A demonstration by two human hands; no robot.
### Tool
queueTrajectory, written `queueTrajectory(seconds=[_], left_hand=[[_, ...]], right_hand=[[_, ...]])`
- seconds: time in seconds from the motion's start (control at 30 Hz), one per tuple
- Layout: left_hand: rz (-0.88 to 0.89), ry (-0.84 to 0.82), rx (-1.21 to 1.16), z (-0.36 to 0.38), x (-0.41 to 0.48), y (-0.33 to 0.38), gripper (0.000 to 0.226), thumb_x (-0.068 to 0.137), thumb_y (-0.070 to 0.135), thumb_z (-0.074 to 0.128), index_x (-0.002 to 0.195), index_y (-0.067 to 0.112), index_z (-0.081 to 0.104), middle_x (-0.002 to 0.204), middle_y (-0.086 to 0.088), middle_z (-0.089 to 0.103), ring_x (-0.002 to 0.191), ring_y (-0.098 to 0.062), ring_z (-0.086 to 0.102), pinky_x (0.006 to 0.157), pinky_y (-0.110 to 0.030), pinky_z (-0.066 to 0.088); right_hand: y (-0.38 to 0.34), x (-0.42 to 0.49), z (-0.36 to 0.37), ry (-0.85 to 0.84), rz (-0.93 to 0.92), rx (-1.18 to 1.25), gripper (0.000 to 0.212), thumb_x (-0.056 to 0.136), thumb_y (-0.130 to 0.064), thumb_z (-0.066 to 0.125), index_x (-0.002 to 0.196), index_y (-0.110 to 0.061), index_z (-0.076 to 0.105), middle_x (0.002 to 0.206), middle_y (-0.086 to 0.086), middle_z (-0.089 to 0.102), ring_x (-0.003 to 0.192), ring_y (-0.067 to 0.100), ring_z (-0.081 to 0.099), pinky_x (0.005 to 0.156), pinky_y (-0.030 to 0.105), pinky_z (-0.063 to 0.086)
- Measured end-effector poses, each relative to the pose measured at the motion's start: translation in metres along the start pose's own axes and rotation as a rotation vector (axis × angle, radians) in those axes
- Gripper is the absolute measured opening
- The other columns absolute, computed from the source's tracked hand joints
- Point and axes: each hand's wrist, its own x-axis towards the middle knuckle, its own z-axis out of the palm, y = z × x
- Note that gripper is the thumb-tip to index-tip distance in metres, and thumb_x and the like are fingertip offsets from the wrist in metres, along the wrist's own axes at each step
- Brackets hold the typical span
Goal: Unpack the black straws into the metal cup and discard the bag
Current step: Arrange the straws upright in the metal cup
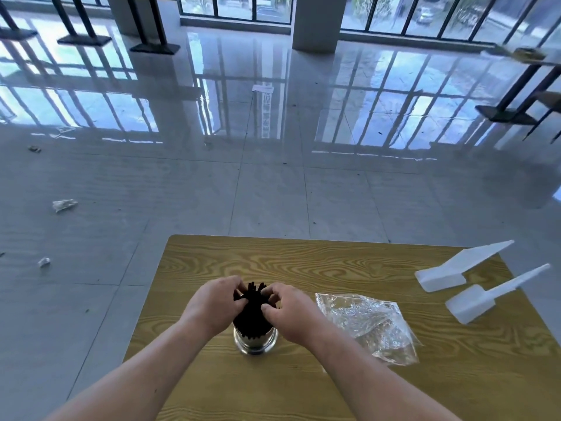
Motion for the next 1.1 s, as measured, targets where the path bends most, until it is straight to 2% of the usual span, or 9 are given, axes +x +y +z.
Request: queueTrajectory(seconds=[0.13, 0.27, 0.47, 0.6, 0.77, 0.9, 0.97, 1.03, 1.1], left_hand=[[0.063, 0.008, 0.032, -0.007, -0.003, 0.003, 0.004, 0.085, 0.036, 0.068, 0.084, 0.033, 0.065, 0.082, 0.017, 0.066, 0.078, -0.002, 0.061, 0.062, -0.023, 0.044], [0.11, 0.028, 0.066, -0.021, -0.008, 0.008, 0.005, 0.087, 0.035, 0.069, 0.083, 0.032, 0.067, 0.081, 0.017, 0.066, 0.078, -0.003, 0.061, 0.063, -0.022, 0.043], [0.187, 0.127, 0.095, -0.058, -0.015, 0.021, 0.005, 0.088, 0.037, 0.072, 0.087, 0.032, 0.072, 0.075, 0.02, 0.062, 0.077, -0.003, 0.06, 0.059, -0.015, 0.035], [0.144, 0.165, 0.049, -0.097, -0.015, 0.031, 0.004, 0.084, 0.036, 0.077, 0.081, 0.035, 0.074, 0.072, 0.018, 0.064, 0.072, -0.003, 0.06, 0.058, -0.022, 0.039], [0.108, 0.275, -0.035, -0.142, -0.017, 0.029, 0.009, 0.081, 0.033, 0.082, 0.077, 0.033, 0.074, 0.068, 0.014, 0.07, 0.068, -0.002, 0.065, 0.059, -0.024, 0.045], [0.048, 0.416, -0.571, -0.147, -0.017, 0.02, 0.012, 0.084, 0.014, 0.084, 0.076, 0.021, 0.079, 0.066, 0.003, 0.076, 0.064, -0.015, 0.075, 0.063, -0.027, 0.06], [-0.042, 0.332, -0.977, -0.137, -0.018, 0.015, 0.015, 0.087, 0.006, 0.08, 0.075, 0.016, 0.08, 0.07, -0.003, 0.077, 0.065, -0.016, 0.075, 0.062, -0.023, 0.061], [-0.159, 0.196, -1.263, -0.118, -0.019, 0.011, 0.01, 0.088, 0.004, 0.077, 0.081, 0.01, 0.08, 0.076, -0.008, 0.076, 0.066, -0.015, 0.074, 0.061, -0.023, 0.061], [-0.273, 0.088, -1.43, -0.098, -0.019, 0.005, 0.002, 0.087, 0.003, 0.077, 0.089, 0.003, 0.078, 0.079, -0.012, 0.077, 0.067, -0.017, 0.075, 0.061, -0.025, 0.062]], right_hand=[[-0.003, -0.007, 0.001, 0.01, 0.019, 0.072, 0.034, 0.095, -0.034, 0.064, 0.129, -0.028, 0.068, 0.103, -0.012, 0.071, 0.098, 0.012, 0.07, 0.087, 0.031, 0.059], [-0.003, -0.012, -0.002, 0.024, 0.018, 0.087, 0.031, 0.094, -0.034, 0.063, 0.124, -0.029, 0.068, 0.103, -0.008, 0.071, 0.096, 0.014, 0.07, 0.088, 0.038, 0.061], [-0.006, -0.019, -0.016, 0.096, 0.013, 0.048, 0.021, 0.096, -0.032, 0.062, 0.116, -0.033, 0.069, 0.094, -0.011, 0.071, 0.085, 0.007, 0.069, 0.067, 0.018, 0.052], [-0.01, -0.019, -0.023, 0.147, 0.005, 0.06, 0.012, 0.096, -0.026, 0.061, 0.101, -0.031, 0.07, 0.085, -0.007, 0.073, 0.07, 0.006, 0.065, 0.066, 0.029, 0.057], [-0.015, -0.017, -0.025, 0.184, 0.002, 0.1, 0.013, 0.096, -0.022, 0.062, 0.089, -0.028, 0.071, 0.072, -0.005, 0.07, 0.054, 0.004, 0.054, 0.054, 0.029, 0.047], [-0.023, -0.016, -0.025, 0.193, 0.015, 0.196, 0.013, 0.092, -0.02, 0.064, 0.086, -0.022, 0.075, 0.06, -0.012, 0.066, 0.05, 0.001, 0.051, 0.055, 0.028, 0.046], [-0.032, -0.016, -0.028, 0.048, 0.017, 0.364, 0.012, 0.095, -0.026, 0.068, 0.105, -0.023, 0.075, 0.072, -0.003, 0.073, 0.056, 0.006, 0.057, 0.056, 0.027, 0.049], [-0.043, -0.016, -0.031, -0.121, 0.04, 0.613, 0.037, 0.097, -0.037, 0.074, 0.13, -0.025, 0.062, 0.084, 0.004, 0.076, 0.058, 0.012, 0.059, 0.052, 0.025, 0.048], [-0.053, -0.016, -0.036, -0.172, 0.074, 0.908, 0.053, 0.094, -0.043, 0.079, 0.134, -0.018, 0.055, 0.086, 0.007, 0.074, 0.058, 0.015, 0.06, 0.051, 0.026, 0.047]])
